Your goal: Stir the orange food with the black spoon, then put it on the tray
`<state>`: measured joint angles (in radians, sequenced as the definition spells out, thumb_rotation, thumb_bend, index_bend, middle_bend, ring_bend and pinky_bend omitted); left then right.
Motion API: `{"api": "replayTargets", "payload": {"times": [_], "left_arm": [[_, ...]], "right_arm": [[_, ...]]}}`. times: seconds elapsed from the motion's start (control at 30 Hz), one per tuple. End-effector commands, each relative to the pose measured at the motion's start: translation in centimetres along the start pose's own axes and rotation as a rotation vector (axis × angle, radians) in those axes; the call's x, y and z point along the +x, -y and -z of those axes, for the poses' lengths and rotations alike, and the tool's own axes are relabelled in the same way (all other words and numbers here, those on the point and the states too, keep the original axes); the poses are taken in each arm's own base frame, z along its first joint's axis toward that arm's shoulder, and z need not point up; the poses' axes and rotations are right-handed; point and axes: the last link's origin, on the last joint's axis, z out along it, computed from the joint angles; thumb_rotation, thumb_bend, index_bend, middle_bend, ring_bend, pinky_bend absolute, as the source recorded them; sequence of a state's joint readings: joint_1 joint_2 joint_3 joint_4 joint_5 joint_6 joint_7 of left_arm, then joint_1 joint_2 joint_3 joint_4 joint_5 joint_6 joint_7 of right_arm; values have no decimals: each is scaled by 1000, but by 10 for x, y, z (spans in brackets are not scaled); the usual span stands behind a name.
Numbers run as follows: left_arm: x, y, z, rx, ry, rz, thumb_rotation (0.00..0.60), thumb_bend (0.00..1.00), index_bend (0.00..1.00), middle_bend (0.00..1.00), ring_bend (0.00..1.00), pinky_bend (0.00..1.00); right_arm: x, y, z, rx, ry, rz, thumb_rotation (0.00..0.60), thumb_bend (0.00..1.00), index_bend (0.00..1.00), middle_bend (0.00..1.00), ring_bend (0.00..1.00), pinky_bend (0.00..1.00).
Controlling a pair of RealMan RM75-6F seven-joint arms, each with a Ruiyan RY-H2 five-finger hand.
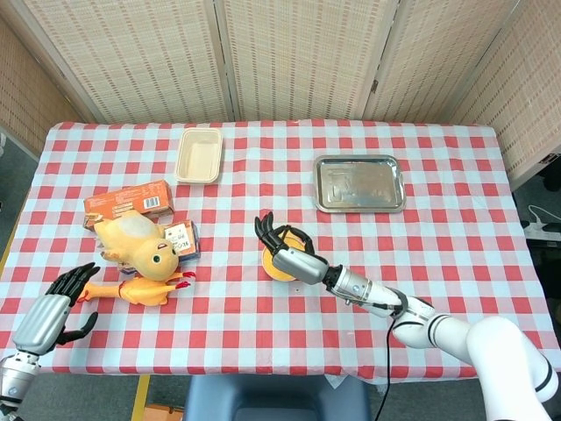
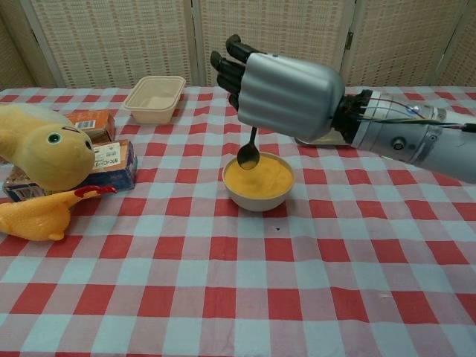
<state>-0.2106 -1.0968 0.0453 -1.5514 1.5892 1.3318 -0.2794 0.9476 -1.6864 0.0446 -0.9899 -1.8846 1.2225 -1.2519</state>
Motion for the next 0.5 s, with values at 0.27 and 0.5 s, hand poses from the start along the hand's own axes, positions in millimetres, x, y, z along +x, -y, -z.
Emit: {"api": "replayTargets", "payload": {"times": [0.27,0.5], "left_arm": [[2,-1,3,-8,-9,4,600,447,0,0,0,91],[1,-2,3,-9,-5,2,600,447,0,0,0,91]], "right_arm": [[8,-6,9,28,32,33,600,372,1000,305,139,270],[6,-8,15,19,67,-6,600,373,1000,305,139,270]]}}
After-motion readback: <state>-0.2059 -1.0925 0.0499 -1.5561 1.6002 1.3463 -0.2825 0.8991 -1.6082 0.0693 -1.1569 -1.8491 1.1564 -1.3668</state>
